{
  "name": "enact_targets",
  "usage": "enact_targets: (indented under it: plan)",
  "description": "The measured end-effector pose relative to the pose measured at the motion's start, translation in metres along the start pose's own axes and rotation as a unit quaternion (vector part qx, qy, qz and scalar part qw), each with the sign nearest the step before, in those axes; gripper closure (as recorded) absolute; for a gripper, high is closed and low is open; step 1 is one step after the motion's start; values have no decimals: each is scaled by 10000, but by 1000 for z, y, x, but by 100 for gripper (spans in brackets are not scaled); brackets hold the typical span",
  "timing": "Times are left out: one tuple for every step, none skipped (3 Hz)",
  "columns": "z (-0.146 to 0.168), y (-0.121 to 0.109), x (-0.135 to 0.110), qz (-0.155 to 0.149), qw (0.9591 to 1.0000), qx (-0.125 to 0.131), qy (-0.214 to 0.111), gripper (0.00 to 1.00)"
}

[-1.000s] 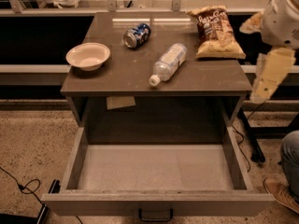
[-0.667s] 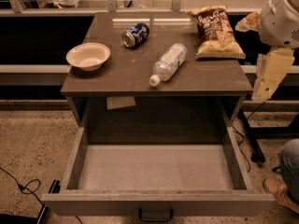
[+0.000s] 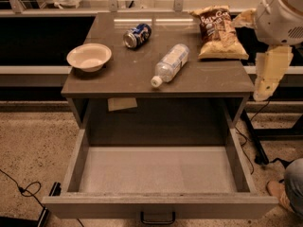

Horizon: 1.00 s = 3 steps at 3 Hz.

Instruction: Place blue plastic bottle into top drawer

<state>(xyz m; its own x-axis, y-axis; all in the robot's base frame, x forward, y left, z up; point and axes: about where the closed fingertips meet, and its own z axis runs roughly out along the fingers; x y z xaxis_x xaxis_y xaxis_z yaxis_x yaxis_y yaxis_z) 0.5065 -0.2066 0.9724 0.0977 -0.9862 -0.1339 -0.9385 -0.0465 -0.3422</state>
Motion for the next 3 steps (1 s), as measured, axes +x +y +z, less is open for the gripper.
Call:
enact_targets:
  plan:
    - [5,-21,-8,-870,9960,174,124,0]
    - [19,-44,-17,-1894,9819,-20,57,0]
    - [15,-47,-19,-2401,9707,-49,31,0]
